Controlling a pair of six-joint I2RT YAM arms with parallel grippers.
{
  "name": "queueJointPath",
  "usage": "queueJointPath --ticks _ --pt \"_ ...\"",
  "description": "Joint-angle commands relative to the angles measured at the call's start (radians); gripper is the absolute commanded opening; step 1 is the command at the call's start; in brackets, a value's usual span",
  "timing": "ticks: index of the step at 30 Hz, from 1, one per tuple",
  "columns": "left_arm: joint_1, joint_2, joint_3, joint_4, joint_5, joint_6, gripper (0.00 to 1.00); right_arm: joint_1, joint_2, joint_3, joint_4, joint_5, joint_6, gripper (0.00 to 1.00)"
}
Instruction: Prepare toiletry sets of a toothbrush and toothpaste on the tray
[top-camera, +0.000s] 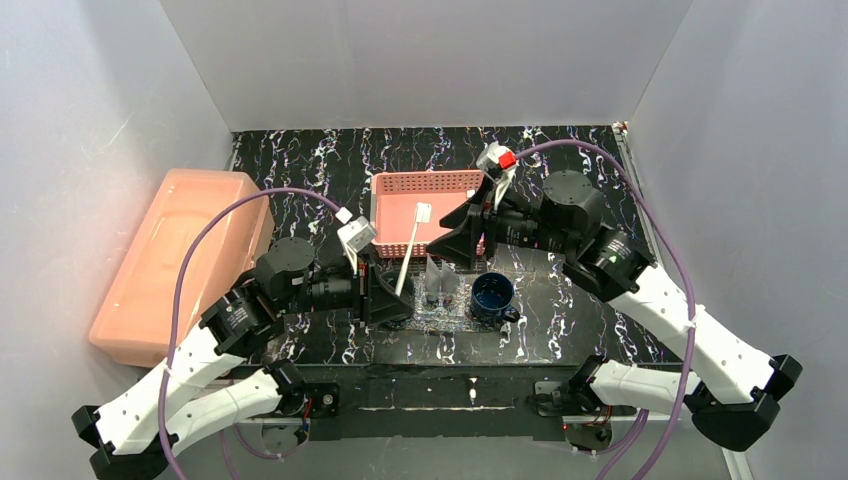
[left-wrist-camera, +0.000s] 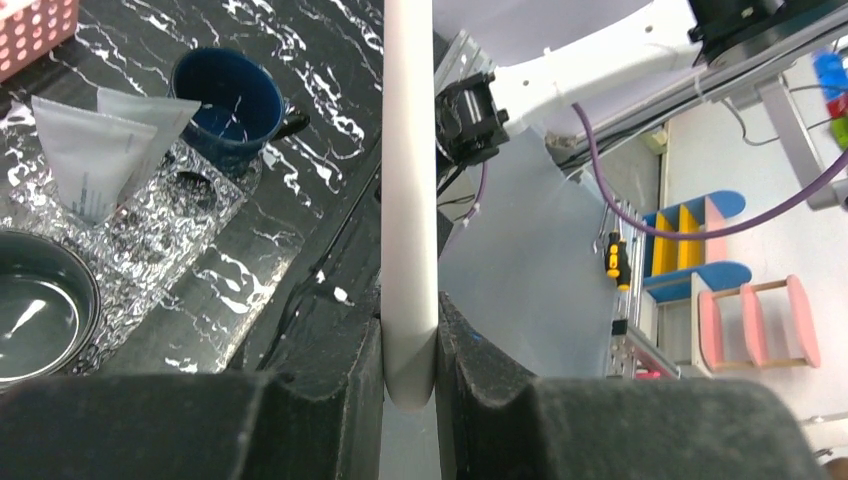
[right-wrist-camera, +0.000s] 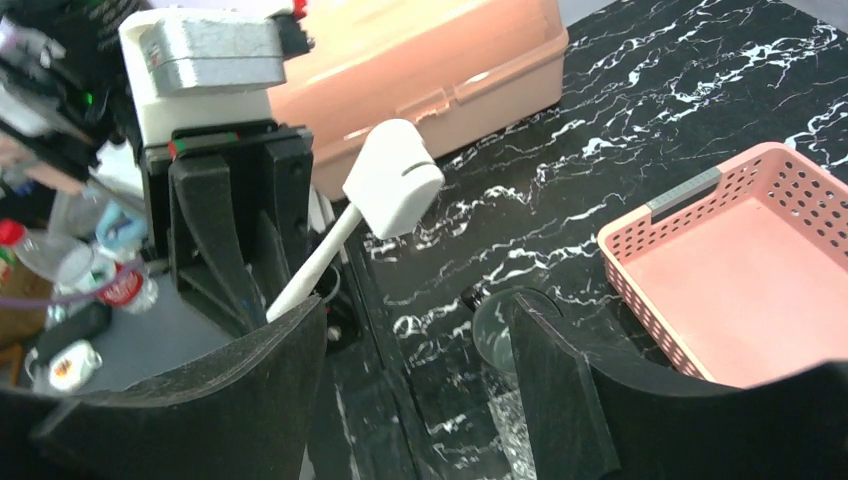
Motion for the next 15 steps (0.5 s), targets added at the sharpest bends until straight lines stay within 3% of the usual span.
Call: queueJointPath --ticks 1,15 --pt "-0.002 -0.004 0.054 -0.145 0.059 0.106 0.00 -0.004 0.001 0.108 -0.150 -0.103 -0.160 0.75" --pt "-0.001 0.048 0.127 -0.409 0.168 0.329 0.00 -0.006 0.072 0.199 -0.302 -0.267 -0.272 0.75"
